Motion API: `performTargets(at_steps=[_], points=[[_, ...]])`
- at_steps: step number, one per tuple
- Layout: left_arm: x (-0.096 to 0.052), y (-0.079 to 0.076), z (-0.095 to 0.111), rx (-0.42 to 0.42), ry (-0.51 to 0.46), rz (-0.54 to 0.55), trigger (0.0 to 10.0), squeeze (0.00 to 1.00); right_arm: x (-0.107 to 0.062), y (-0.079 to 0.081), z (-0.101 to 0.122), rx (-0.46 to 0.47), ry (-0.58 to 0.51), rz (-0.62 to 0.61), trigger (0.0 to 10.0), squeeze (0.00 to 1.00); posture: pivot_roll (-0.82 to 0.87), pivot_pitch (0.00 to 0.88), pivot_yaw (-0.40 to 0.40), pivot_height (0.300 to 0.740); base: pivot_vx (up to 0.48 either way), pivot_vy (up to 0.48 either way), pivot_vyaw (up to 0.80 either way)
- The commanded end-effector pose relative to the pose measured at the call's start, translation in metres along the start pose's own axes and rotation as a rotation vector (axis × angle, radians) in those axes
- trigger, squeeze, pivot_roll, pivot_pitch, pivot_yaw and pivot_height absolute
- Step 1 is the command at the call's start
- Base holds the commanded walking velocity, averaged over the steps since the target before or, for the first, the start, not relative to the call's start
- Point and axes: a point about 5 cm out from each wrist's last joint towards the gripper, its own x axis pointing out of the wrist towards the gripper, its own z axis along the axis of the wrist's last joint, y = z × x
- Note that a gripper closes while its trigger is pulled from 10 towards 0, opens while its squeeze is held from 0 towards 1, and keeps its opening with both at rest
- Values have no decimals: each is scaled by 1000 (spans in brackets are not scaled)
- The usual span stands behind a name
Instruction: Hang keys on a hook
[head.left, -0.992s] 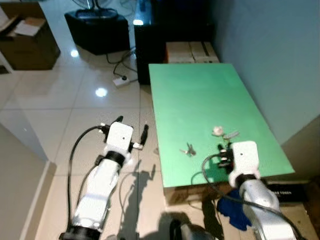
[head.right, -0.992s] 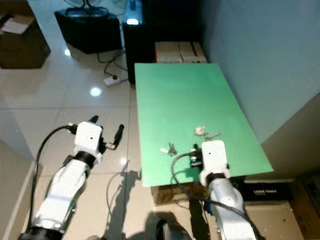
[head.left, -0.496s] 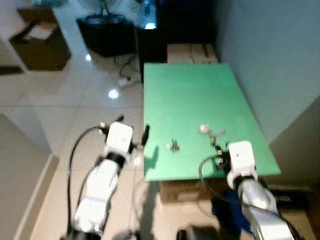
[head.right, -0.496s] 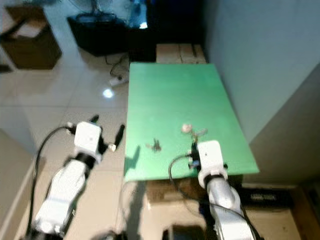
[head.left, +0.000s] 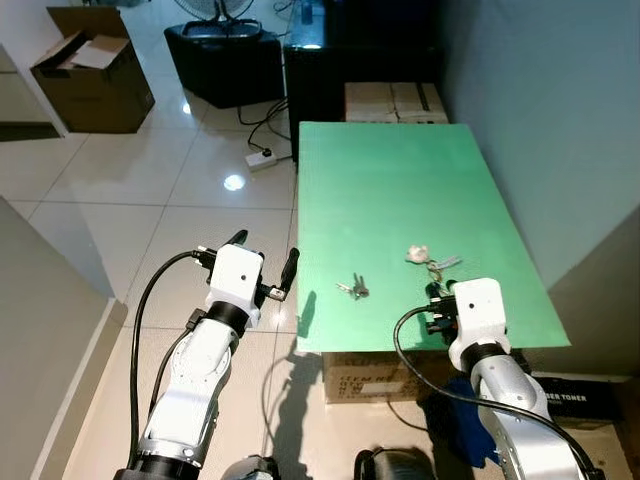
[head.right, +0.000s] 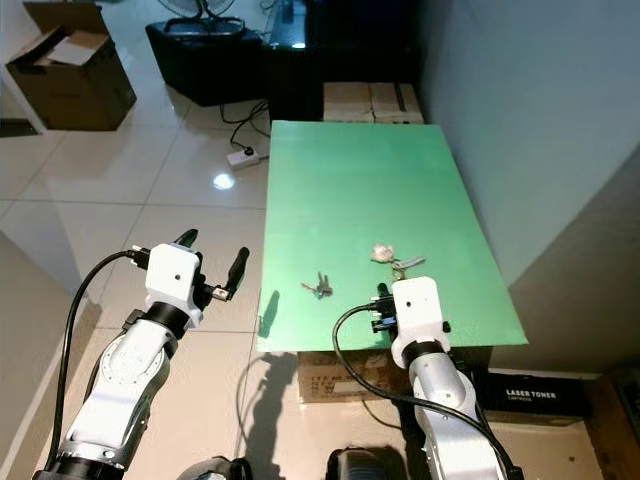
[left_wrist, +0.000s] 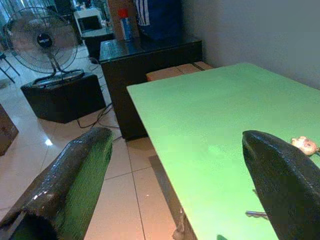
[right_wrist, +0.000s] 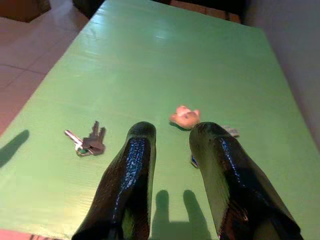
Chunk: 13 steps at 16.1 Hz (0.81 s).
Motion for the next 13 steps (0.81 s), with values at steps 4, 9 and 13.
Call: performTargets(at_steps=[4,9,13], points=[[-6,-2,-4,17,21,-35,10000,0,0,3,-3,36,13,34,10000,0,-147,124,28,740,272,0,-389],[-6,-1,-5,40,32,-45,10000,0,-1,7,-5,6,26,70,10000,0,-147,121,25,740,107,0,-313],[-8,2,-6,55,42,-47,10000,0,0,11,-4,2,22,116,10000,0,-140,140,27,740,0,0,0]])
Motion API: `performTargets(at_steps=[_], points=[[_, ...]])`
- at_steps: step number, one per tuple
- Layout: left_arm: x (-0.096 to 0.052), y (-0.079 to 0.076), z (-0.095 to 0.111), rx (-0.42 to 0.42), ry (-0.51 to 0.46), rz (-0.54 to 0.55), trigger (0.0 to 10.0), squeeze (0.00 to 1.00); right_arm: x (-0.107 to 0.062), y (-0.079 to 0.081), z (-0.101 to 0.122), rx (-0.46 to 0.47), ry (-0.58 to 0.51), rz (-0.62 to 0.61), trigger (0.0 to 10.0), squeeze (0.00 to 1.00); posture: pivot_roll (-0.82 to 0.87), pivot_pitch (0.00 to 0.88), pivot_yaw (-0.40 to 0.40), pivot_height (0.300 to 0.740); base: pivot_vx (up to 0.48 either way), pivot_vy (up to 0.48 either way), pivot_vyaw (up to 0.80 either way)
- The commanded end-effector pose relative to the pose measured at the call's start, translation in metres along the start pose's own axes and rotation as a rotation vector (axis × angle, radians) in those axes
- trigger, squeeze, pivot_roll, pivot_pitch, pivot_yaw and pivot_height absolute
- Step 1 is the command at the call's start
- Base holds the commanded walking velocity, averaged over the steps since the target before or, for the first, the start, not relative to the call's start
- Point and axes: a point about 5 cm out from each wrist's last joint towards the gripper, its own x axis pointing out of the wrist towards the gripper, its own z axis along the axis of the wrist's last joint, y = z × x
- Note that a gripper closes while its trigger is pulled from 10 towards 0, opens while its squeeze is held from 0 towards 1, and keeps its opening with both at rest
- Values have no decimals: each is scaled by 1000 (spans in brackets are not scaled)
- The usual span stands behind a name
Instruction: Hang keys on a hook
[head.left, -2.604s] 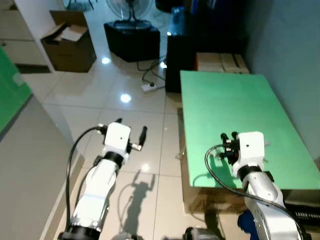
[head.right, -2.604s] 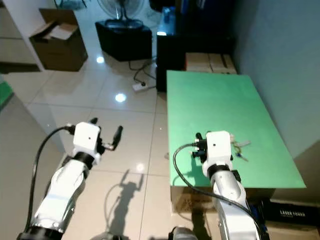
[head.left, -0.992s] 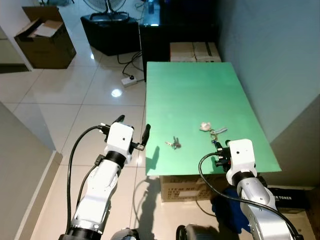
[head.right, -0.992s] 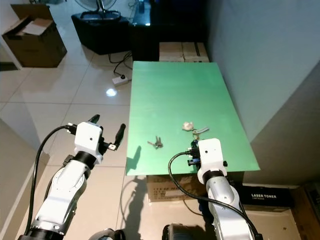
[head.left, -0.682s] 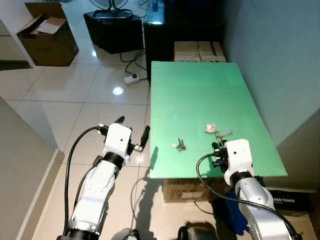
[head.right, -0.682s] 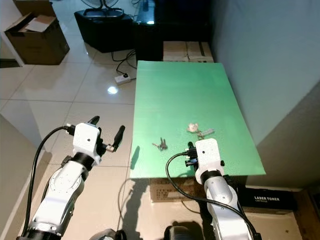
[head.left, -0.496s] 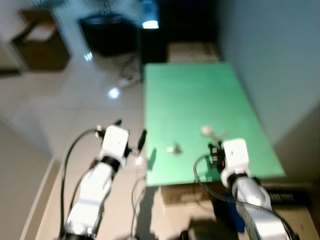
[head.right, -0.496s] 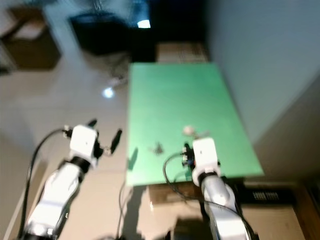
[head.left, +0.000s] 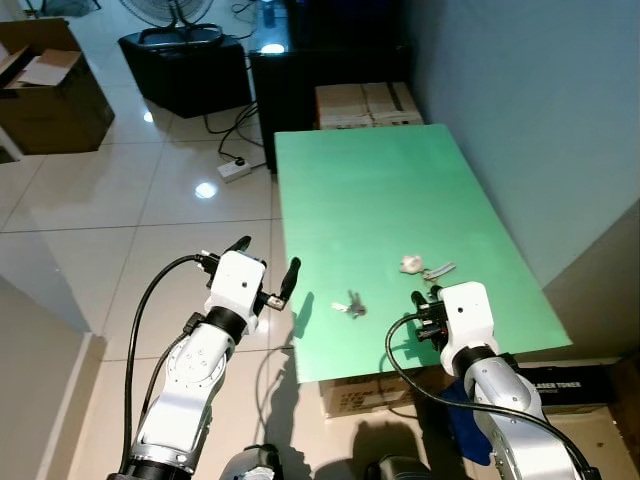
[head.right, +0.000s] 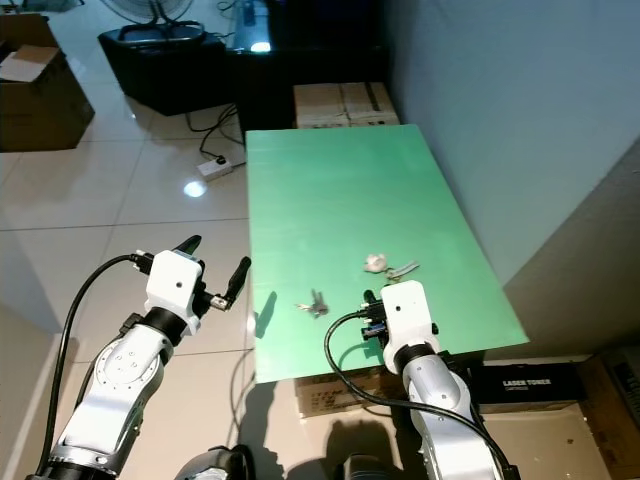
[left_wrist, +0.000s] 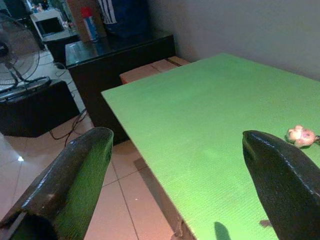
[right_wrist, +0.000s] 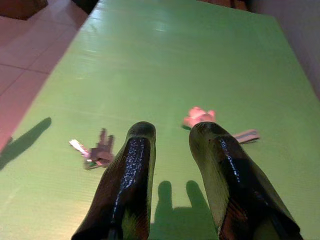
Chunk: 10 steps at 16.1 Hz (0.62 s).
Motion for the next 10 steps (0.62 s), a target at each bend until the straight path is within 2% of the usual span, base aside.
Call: performTargets(at_steps=[1,2,3,4,6,8,10], points=[[-3,1,-2,10,16,-1,10000,0,2,1,-2,-28,12,11,10000,0,-139,140,28,740,0,0,0],[-3,2,-1,12,16,0,10000,0,5,1,-4,-49,23,10,10000,0,-137,149,30,740,0,0,0],[-3,2,0,15,16,-4,10000,0,8,2,-4,-30,27,29,10000,0,-132,160,35,740,0,0,0],[-5,2,0,16,16,-8,10000,0,13,4,-4,-17,24,45,10000,1000,-129,166,39,740,0,0,0],[-8,4,4,25,-2,-20,10000,0,31,9,-8,-3,41,68,10000,1000,-110,191,51,740,0,0,0],[-14,7,4,39,10,-33,10000,0,57,19,-17,49,105,62,10000,1000,-87,210,54,740,0,0,0],[-16,8,7,35,7,-43,10000,0,68,26,-21,39,132,72,10000,1000,-40,234,49,740,0,0,0]])
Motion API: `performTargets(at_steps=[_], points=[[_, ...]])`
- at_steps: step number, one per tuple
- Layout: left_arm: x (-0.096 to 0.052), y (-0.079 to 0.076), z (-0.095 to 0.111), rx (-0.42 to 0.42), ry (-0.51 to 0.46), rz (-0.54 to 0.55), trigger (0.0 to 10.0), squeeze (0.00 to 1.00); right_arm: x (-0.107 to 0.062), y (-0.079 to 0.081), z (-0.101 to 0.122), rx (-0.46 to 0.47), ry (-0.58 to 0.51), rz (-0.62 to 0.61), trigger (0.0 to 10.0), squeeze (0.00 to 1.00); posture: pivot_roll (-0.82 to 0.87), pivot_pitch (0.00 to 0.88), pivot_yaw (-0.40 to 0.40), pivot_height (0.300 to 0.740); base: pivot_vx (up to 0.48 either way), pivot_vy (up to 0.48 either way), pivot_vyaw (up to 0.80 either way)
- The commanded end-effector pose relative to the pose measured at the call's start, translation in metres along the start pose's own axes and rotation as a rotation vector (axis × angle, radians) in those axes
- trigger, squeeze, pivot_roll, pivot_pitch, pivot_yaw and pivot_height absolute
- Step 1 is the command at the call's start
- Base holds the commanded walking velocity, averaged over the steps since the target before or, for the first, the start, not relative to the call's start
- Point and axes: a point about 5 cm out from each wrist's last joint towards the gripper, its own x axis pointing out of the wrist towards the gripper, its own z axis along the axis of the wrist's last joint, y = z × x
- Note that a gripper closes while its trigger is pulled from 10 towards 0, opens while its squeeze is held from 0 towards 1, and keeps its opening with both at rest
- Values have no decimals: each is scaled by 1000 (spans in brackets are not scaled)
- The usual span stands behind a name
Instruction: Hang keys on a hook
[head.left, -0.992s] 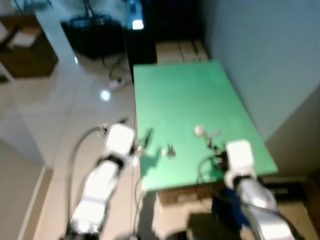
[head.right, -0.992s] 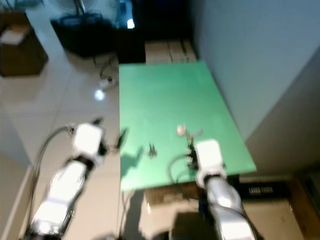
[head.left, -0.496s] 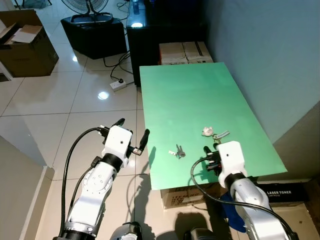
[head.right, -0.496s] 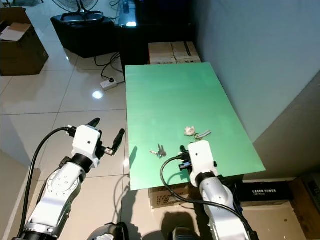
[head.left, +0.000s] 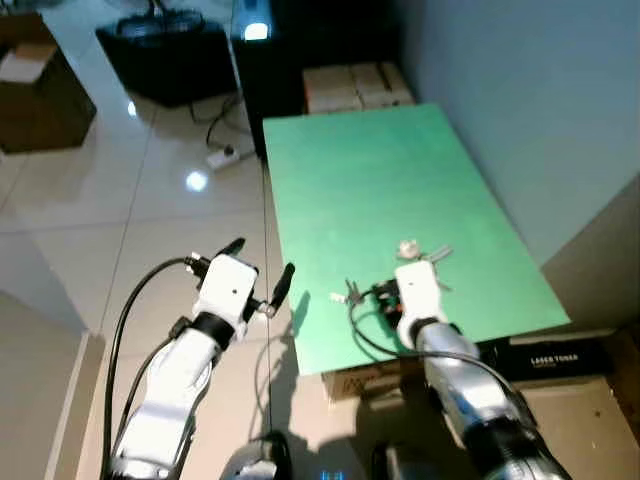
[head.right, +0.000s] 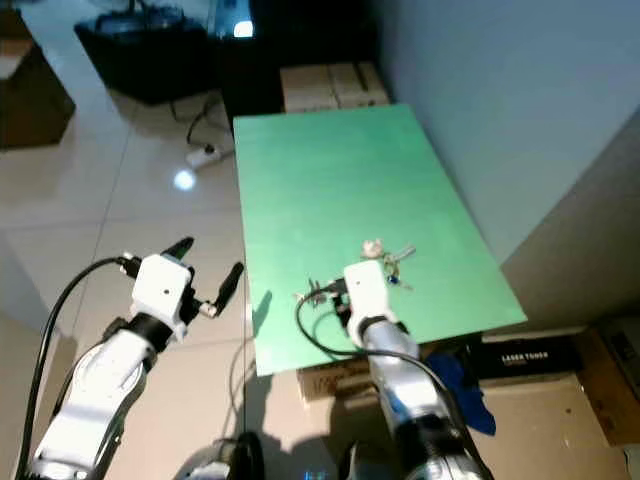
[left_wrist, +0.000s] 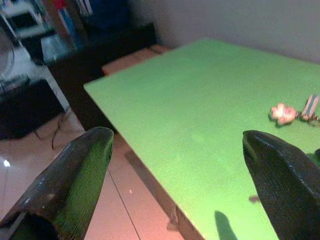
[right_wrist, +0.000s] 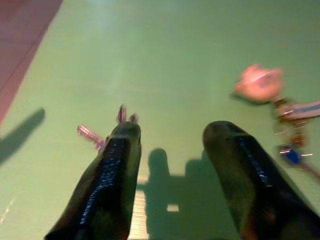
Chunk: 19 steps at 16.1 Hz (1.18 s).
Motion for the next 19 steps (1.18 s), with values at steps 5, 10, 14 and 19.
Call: performTargets(at_steps=[5,10,14,19], points=[[-26,1,6,-23,13,-92,10000,0,17,42,8,-150,-55,153,10000,1000,29,255,31,740,0,0,0],[-31,6,7,-17,32,-83,10000,0,26,54,7,-193,-5,127,10000,1000,43,252,36,740,0,0,0],[-30,7,9,-5,29,-102,10000,0,30,49,8,-213,10,58,10000,0,49,240,51,740,0,0,0],[-27,3,10,3,25,-122,10000,0,26,43,-5,-233,68,64,10000,0,37,217,51,740,0,0,0]])
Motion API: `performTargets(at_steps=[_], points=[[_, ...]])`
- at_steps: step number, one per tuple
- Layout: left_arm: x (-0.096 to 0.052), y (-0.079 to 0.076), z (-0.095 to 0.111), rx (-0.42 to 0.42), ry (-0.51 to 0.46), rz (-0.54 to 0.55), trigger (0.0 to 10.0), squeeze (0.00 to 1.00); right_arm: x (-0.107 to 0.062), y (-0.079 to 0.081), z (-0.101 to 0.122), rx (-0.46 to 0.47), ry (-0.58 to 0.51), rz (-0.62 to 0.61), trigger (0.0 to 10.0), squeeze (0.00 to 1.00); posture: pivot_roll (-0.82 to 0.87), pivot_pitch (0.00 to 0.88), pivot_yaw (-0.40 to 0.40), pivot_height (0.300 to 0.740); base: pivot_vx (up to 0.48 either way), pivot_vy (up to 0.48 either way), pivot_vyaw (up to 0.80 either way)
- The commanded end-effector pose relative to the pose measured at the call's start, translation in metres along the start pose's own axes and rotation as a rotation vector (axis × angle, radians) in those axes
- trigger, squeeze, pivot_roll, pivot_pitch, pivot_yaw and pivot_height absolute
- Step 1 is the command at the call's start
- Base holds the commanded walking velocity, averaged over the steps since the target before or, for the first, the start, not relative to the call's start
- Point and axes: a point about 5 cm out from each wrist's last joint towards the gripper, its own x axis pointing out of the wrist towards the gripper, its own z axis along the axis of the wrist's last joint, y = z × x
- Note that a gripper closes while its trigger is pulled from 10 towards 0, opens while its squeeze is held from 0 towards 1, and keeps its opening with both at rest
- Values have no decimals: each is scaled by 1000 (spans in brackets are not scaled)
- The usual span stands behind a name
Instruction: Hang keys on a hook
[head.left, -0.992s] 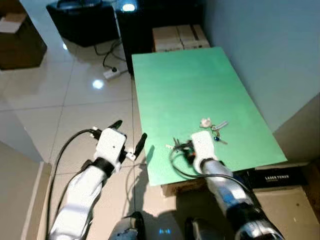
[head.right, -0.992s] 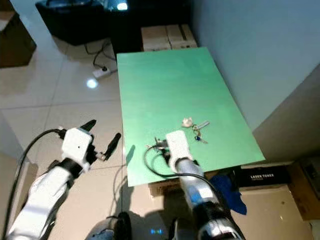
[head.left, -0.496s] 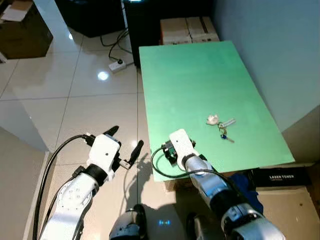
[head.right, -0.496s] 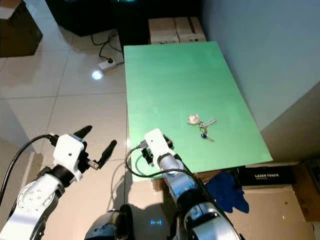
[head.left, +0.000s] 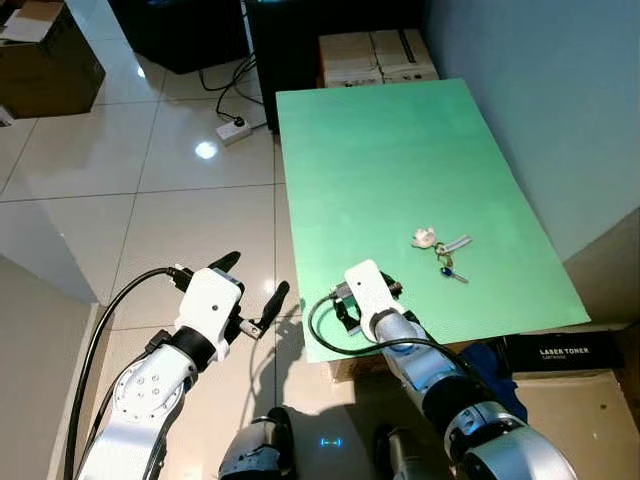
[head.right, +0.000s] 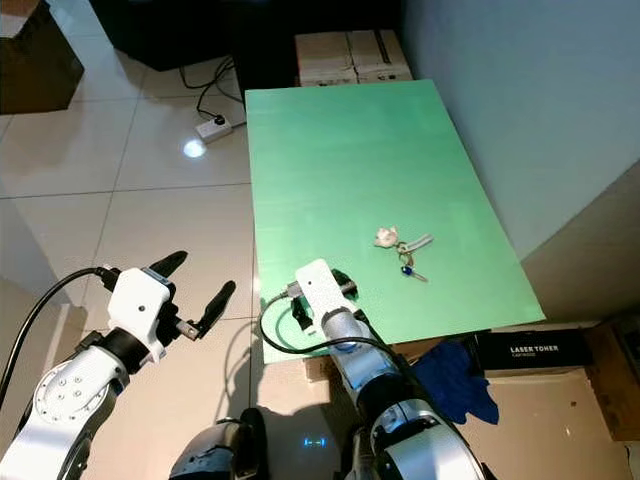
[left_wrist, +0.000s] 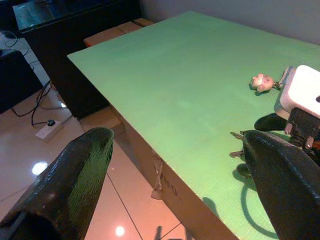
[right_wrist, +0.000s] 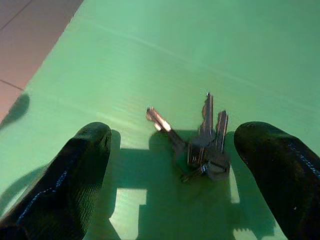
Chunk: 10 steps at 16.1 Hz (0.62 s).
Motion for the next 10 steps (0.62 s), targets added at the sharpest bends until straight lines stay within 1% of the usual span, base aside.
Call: performTargets(at_steps=[1,5,6,7,8,9,10], points=[[0,-2,1,12,3,-22,10000,0,-2,2,-9,3,29,16,10000,0,34,216,52,740,0,0,0],[0,-1,1,17,0,-40,10000,0,-2,3,-10,65,40,15,10000,0,34,204,58,740,0,0,0],[0,-2,1,16,-3,-60,10000,0,-2,3,-9,79,41,14,10000,0,35,202,59,740,0,0,0],[-3,-7,1,-3,0,-127,10000,0,-2,3,-10,101,48,11,9216,0,36,199,58,740,0,0,0],[-7,-14,1,-19,11,-204,10000,0,-2,3,-10,110,52,11,6941,0,37,199,58,740,0,0,0],[-11,-20,0,-24,38,-288,10000,0,-2,3,-10,113,54,13,5059,0,37,198,58,740,0,0,0],[-14,-24,-2,-22,68,-340,10000,0,-2,3,-10,118,56,15,4784,0,38,199,58,740,0,0,0]])
